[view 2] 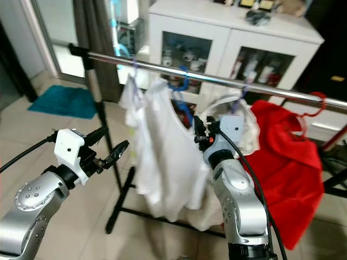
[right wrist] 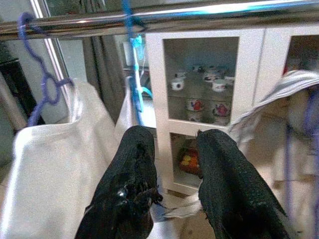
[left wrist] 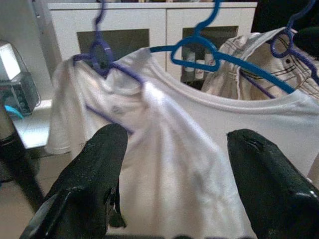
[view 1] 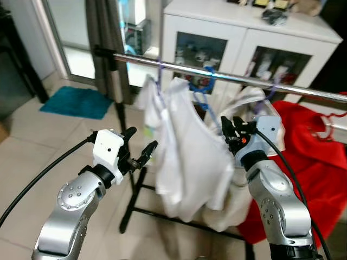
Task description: Hang hanger
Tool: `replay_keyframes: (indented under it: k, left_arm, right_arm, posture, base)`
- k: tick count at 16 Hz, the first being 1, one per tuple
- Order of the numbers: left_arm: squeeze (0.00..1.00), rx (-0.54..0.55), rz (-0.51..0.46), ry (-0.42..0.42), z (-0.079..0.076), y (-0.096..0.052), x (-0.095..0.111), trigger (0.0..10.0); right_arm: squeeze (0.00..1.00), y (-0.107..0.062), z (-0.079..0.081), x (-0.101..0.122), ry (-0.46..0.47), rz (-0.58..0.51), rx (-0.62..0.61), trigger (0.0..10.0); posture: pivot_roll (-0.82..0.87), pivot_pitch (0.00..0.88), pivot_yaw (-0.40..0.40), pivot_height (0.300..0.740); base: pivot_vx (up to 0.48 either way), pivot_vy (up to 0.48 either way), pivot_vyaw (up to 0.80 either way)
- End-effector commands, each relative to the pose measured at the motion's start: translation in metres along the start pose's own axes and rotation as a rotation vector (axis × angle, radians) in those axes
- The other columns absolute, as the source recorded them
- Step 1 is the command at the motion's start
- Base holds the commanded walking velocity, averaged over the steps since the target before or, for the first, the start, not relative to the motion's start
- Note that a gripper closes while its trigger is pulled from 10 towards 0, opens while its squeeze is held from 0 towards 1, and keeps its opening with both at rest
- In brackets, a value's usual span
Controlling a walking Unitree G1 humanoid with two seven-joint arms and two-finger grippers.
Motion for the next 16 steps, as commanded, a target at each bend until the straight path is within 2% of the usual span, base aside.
replay_keyframes:
  k: [1,2,5,7,8,9,16]
  left_arm:
    - [0.00,-0.019,-0.005,0.013,-0.006,0.003,0.001,10.0]
    - [0.00,-0.019,-0.005,0.015,-0.007,0.003,0.001,10.0]
    - [0.00,-0.064,0.024,0.019,-0.012,0.002,-0.004,10.0]
    - [0.00,-0.092,0.037,0.029,-0.013,0.002,-0.005,10.0]
    - [0.00,-0.106,0.042,0.037,-0.013,0.001,-0.005,10.0]
    - [0.00,-0.123,0.053,0.045,-0.014,0.001,-0.006,10.0]
    - [0.00,-0.166,0.083,0.051,-0.016,-0.002,-0.009,10.0]
  right_arm:
    - [0.00,0.002,-0.010,0.004,-0.038,0.004,-0.046,10.0]
    - [0.00,0.003,-0.011,0.004,-0.045,0.008,-0.054,10.0]
    - [0.00,0.009,-0.026,-0.001,-0.089,0.076,-0.144,10.0]
    - [0.00,0.015,-0.020,-0.004,-0.087,0.113,-0.102,10.0]
    - [0.60,0.017,-0.018,-0.004,-0.085,0.128,-0.103,10.0]
    - [1.00,0.021,-0.022,-0.003,-0.094,0.142,-0.146,10.0]
    - [1.00,0.020,-0.053,0.002,-0.155,0.187,-0.350,10.0]
  posture:
    - [-0.04,0.000,-0.061,0.740]
    - [-0.04,0.000,-0.061,0.740]
    - [-0.04,0.000,-0.068,0.740]
    - [-0.04,0.000,-0.070,0.740]
    - [-0.04,0.000,-0.070,0.740]
    - [-0.04,0.000,-0.073,0.740]
    - [-0.04,0.000,-0.080,0.740]
  base:
    - [0.000,-0.319,0.00]
    - [0.000,-0.319,0.00]
    - [0.000,0.000,0.00]
    - [0.000,0.000,0.00]
    - [0.000,0.000,0.00]
    - [0.000,0.000,0.00]
    - [0.000,0.000,0.00]
Point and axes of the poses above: a point about 5 cm out from each wrist's last joint towards the gripper, its own y axis pointing out of the wrist towards the gripper, its own x axis along the axis of the wrist's last joint, z = x × y, the point moved 5 cm from there along y, pointing out of the wrist towards the gripper, and after that the axes turned 4 degrees about -y, right-handed, at the moved point
